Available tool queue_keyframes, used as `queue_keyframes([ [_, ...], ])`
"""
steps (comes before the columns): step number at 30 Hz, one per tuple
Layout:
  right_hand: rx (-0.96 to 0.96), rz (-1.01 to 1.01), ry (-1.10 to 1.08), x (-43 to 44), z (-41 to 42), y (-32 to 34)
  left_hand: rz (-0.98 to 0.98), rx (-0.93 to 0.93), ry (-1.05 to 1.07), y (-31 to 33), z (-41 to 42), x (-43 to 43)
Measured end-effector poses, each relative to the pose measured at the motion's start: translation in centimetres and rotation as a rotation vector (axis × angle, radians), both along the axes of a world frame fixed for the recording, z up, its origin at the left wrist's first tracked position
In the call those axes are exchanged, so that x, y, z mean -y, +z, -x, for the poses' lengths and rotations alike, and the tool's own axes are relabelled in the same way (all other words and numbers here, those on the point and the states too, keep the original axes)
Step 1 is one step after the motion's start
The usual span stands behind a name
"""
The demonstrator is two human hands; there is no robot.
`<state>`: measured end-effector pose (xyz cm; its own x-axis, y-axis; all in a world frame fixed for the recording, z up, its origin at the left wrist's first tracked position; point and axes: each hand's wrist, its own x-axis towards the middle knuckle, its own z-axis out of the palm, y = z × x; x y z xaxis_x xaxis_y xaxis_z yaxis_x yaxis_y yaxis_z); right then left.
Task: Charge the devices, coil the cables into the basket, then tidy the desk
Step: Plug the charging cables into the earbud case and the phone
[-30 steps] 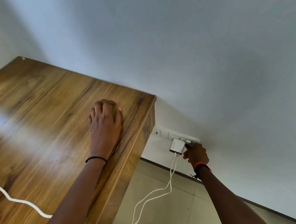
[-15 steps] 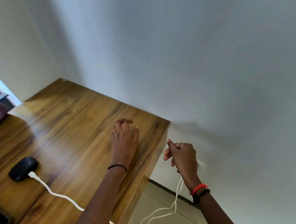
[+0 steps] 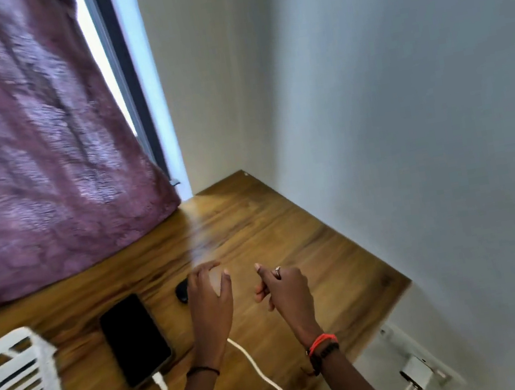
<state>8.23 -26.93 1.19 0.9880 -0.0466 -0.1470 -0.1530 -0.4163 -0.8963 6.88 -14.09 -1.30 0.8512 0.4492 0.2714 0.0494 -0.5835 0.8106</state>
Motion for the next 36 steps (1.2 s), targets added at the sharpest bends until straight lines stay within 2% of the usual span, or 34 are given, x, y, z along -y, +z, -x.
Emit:
queue_keyframes([
  [3,-0.028,0.001,0.15,-5.0,-0.5,0.1,0.07,-0.063,0.152,-0.5,1.6,-4.0],
  [7,-0.063,0.052,0.279,-10.0,-0.6,-1.6,0.066,-0.104,0.3,-1.3,3.2,-7.6],
  [11,-0.069,0.158,0.429,-13.9,-0.6,-1.5,0.108,-0.167,0.416,-1.7,4.4,-9.8],
  [16,-0.038,0.325,0.536,-16.4,0.1,-2.0,0.257,-0.234,0.537,-1.9,5.5,-10.3],
  [22,-0.027,0.372,0.574,-17.2,0.9,-2.4,0.472,-0.363,0.609,-1.9,6.9,-11.4],
  [27,-0.006,0.408,0.61,-17.7,1.2,-2.9,0.377,-0.392,0.568,-3.3,7.6,-12.3],
  [30,-0.042,0.353,0.624,-18.0,1.4,-3.2,0.374,-0.388,0.547,-3.0,7.8,-12.2],
  [36,-0.083,0.307,0.636,-18.6,1.9,-3.3,0.551,-0.414,0.562,-3.7,8.2,-13.7],
])
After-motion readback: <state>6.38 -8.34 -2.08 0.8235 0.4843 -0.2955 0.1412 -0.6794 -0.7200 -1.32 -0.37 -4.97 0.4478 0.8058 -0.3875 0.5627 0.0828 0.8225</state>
